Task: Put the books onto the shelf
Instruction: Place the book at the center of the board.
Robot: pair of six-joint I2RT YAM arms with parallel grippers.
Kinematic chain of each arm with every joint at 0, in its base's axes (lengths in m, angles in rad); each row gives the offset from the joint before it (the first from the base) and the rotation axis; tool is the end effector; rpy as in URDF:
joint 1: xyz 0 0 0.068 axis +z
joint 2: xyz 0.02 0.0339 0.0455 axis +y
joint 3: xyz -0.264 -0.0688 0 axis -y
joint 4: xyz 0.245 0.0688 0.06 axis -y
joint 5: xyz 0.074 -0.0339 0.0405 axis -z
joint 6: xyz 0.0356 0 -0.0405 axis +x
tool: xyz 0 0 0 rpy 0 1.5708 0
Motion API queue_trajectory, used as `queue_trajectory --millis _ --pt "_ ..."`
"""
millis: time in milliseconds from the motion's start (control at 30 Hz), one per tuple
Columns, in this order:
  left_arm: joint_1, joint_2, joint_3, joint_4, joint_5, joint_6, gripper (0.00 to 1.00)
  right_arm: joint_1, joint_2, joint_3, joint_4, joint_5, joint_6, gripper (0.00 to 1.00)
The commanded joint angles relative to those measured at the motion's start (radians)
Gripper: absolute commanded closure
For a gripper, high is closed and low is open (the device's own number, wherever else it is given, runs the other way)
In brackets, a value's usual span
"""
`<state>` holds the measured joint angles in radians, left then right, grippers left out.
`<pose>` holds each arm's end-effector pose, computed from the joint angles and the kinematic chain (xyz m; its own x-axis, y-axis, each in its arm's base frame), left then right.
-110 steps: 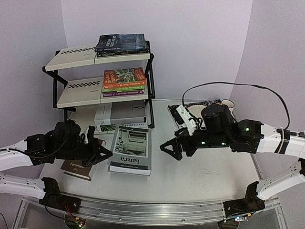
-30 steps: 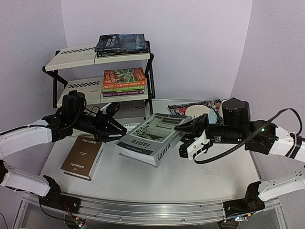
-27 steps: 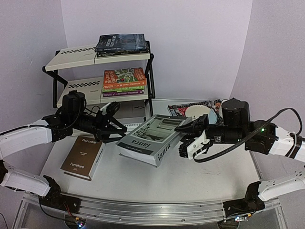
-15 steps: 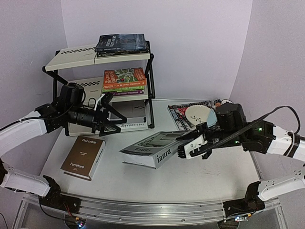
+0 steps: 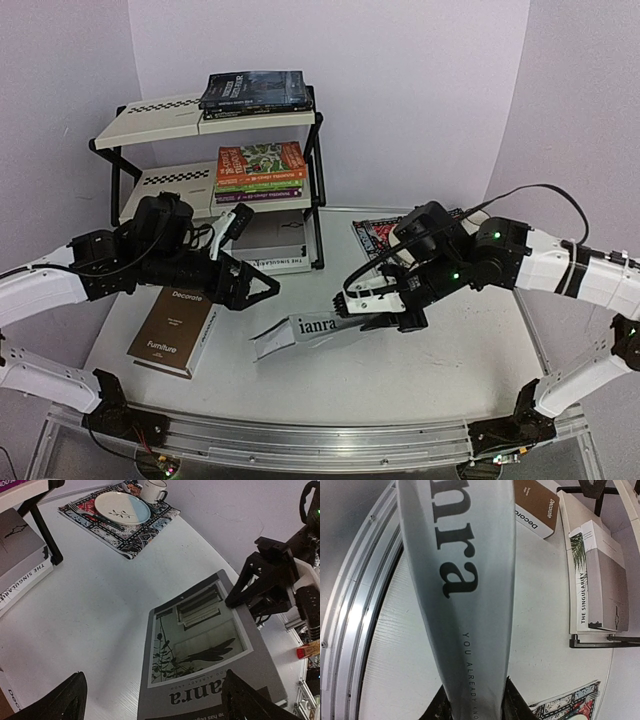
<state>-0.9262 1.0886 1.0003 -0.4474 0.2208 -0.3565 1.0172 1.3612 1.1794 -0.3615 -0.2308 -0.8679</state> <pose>0.1382 -0.1969 0.3301 -0.5991 0.2303 -0.7668 0.7299 0.5507 -0.4049 0.1560 0.2679 0.3303 0.5347 -0.5477 -0.6436 -0.8092 -0.1123 -0.5767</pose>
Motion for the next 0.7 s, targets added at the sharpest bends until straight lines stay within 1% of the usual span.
queue_trajectory --millis 0,67,167,233,300,367,533,667 --pt "0.0 -0.086 -0.09 0.162 -0.152 0.07 0.05 0.006 0.082 0.18 -0.204 -0.035 0.135 0.76" --pt "0.0 -0.128 -0.127 0.203 -0.162 0.064 0.04 0.006 0.141 0.252 -0.31 -0.036 0.149 0.73" --pt "0.0 -0.155 -0.153 0.214 -0.172 0.058 0.04 0.006 0.221 0.329 -0.434 -0.013 0.184 0.72" --pt "-0.001 -0.157 -0.161 0.214 -0.176 0.054 0.04 0.006 0.264 0.359 -0.485 0.013 0.211 0.65" --pt "0.0 -0.16 -0.166 0.214 -0.184 0.047 0.04 0.006 0.293 0.376 -0.524 0.032 0.222 0.62" --pt "0.0 -0.162 -0.169 0.214 -0.184 0.047 0.04 0.007 0.318 0.395 -0.55 0.042 0.235 0.62" --pt "0.0 -0.141 -0.176 0.216 -0.114 0.063 0.05 0.008 0.37 0.439 -0.597 0.039 0.244 0.6" --pt "0.0 -0.104 -0.184 0.22 -0.084 0.064 0.06 0.008 0.387 0.424 -0.601 0.032 0.236 0.61"
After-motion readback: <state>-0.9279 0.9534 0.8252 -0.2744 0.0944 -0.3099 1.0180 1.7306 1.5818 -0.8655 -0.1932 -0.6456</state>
